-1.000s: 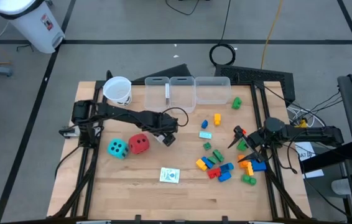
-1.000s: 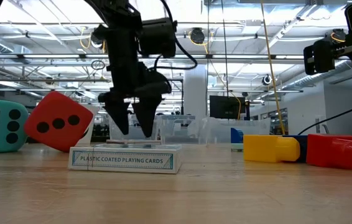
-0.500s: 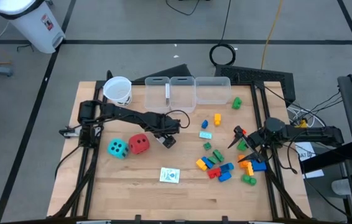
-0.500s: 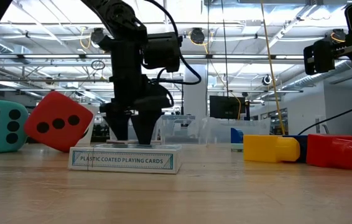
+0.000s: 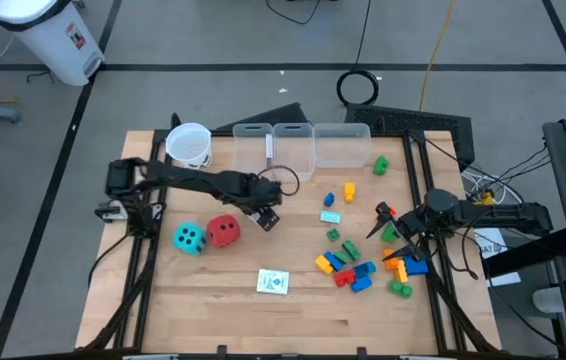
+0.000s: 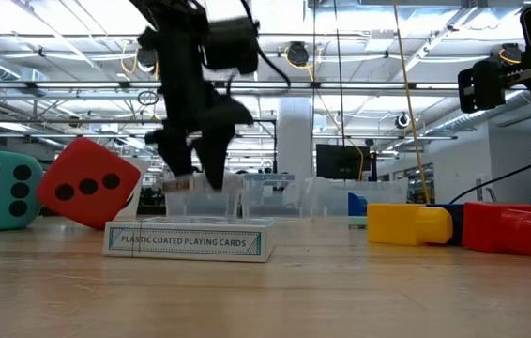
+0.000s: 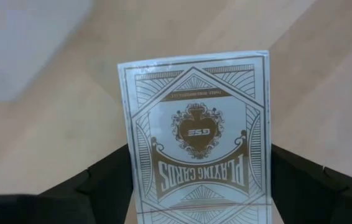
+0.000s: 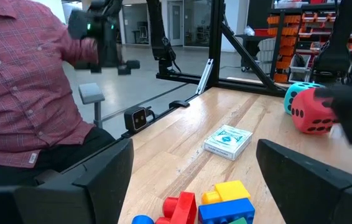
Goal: Pick & Place Toys
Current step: Put the brown deck of cards into the left transparent bin
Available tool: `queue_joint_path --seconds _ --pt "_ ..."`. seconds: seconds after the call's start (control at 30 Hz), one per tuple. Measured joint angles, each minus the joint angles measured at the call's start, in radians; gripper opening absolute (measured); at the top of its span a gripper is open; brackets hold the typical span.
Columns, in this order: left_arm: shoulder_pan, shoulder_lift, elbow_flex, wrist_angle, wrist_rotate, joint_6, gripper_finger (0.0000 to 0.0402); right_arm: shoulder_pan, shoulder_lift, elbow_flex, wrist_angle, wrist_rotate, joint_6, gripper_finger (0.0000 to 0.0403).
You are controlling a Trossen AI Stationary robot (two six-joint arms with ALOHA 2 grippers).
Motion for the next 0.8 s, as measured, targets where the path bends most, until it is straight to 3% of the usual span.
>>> queue_joint_path --seconds 0.13,0.33,0.43,0.57,0.8 --pt "0.04 -0.119 0.001 -0.016 -0.02 0.0 0.0308 0.0 0.0 0.0 0.0 0.0 0.0 0.0315" --pt "0.173 -0.233 0.003 -0.019 -0.137 -0.065 0.0308 0.0 0.0 0.0 0.0 0.0 0.0 0.0314" --pt "0.272 -0.223 0.003 0.016 -0.132 -0.012 0.0312 0.0 0.0 0.0 0.0 0.0 0.0 0.0315" --pt "0.382 -0.171 0.003 0.119 -0.042 0.046 0.033 0.0 0.0 0.0 0.0 0.0 0.0 0.0314" --pt "0.487 -0.036 0.003 0.187 -0.009 0.062 0.0311 0.0 0.0 0.0 0.0 0.0 0.0 0.0315"
